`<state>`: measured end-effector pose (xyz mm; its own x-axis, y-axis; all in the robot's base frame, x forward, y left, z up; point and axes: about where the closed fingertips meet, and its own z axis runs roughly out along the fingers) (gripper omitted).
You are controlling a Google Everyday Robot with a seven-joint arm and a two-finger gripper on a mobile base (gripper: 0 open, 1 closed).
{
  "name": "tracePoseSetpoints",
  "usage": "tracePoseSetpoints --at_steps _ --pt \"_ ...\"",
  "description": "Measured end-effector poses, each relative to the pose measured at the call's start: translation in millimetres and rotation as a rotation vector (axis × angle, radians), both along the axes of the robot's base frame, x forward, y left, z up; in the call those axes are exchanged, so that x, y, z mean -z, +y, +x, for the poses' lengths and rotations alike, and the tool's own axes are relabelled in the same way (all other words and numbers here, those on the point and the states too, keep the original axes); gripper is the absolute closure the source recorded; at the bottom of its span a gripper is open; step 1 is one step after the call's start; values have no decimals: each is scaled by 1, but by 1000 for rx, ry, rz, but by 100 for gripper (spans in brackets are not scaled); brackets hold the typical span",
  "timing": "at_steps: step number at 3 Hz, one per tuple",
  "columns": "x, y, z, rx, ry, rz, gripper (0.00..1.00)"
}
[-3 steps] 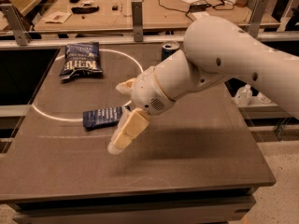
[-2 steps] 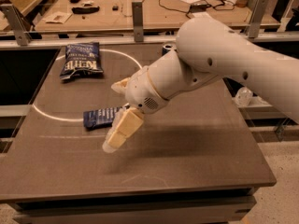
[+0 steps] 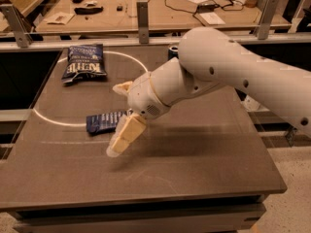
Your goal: Move rxbar blueberry near redbull can
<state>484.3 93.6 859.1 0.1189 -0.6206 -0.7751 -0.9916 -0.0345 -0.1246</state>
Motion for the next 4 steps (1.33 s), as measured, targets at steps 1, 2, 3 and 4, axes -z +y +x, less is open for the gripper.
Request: tracePoseSetpoints --at_steps 1,2,3,4 --pt "5 -2 7 -12 -32 4 0" --pt "15 -2 14 -23 14 -23 0" --pt "28 3 15 -45 61 -46 0" --pt "36 2 15 -57 62 -58 16"
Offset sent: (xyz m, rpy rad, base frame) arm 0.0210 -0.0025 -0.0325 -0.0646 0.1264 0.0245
